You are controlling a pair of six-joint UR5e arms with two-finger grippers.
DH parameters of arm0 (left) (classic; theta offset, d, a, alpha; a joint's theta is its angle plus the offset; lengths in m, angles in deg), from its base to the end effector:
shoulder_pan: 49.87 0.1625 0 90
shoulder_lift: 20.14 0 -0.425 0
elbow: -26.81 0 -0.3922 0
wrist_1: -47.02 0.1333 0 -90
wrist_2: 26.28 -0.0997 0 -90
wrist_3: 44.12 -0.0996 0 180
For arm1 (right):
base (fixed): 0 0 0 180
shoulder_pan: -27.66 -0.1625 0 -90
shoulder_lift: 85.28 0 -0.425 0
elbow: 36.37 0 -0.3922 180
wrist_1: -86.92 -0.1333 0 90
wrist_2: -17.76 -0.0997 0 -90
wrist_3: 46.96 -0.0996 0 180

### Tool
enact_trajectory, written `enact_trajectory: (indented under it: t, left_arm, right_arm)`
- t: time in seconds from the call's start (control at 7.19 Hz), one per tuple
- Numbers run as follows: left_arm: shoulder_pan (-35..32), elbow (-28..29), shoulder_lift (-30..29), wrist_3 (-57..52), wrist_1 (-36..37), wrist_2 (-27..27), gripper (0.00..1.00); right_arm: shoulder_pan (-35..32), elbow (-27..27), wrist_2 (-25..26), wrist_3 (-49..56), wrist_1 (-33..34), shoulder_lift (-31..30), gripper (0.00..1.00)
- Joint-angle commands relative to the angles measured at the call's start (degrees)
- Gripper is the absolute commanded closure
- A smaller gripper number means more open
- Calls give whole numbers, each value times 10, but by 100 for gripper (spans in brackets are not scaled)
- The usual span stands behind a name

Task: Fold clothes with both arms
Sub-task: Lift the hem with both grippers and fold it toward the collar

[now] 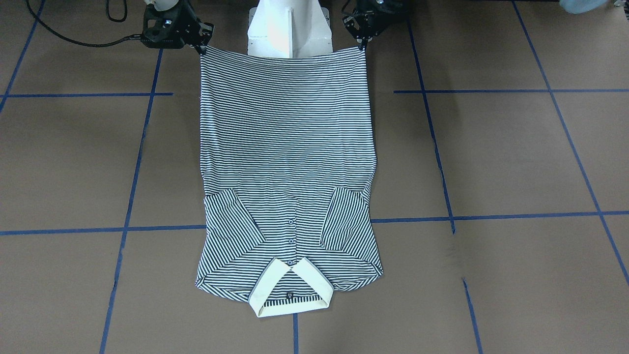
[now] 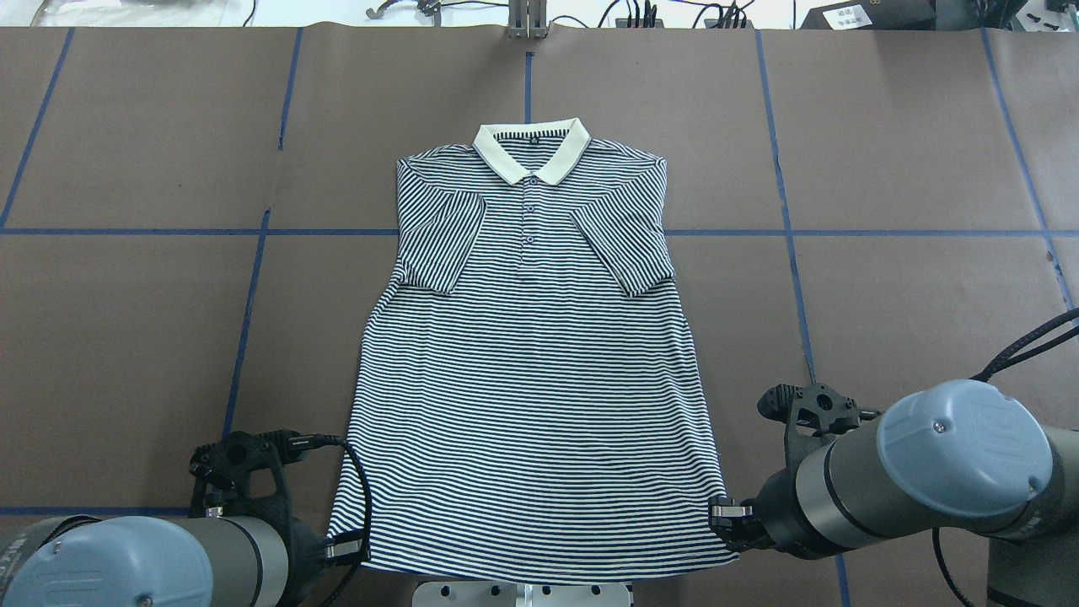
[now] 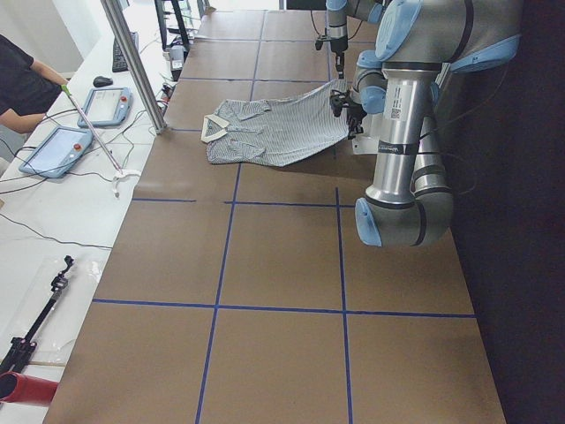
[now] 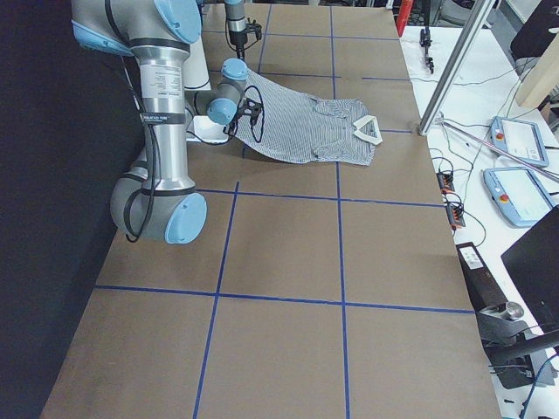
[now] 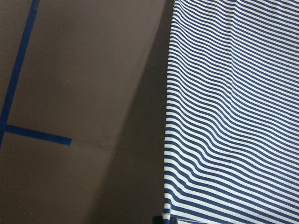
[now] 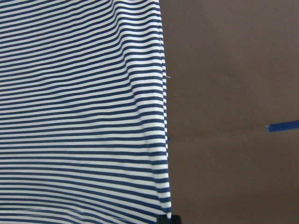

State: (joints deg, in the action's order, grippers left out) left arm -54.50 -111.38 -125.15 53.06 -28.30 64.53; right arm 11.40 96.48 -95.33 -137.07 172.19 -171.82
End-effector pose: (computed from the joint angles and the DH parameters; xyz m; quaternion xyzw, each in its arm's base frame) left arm 0.4155 -0.1660 0.2142 -0.0156 0.4106 -0.0909 0.9071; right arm -0.3869 -0.2110 0.2832 -0.1195 -0.4433 0.0405 0.8874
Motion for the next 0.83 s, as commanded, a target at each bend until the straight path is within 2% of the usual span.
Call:
enact_trajectory:
  t: [0.0,0.28,0.42,0.7]
  left_arm:
    - [-26,2,-6,-57,5,12,100]
    - [-144,61,-35,-176,2,16,100]
    - [-194,85,-45,-210,-4,31,100]
    - [-299,212,-101,-261,-85,66,100]
  right_arm:
    - [-68,-22,2,73,-1,28,100]
    - [-166,-100,12,204,-5,86,100]
    - [-216,-148,9,221,-5,126,100]
    - [-264,-241,8,230,-5,190,100]
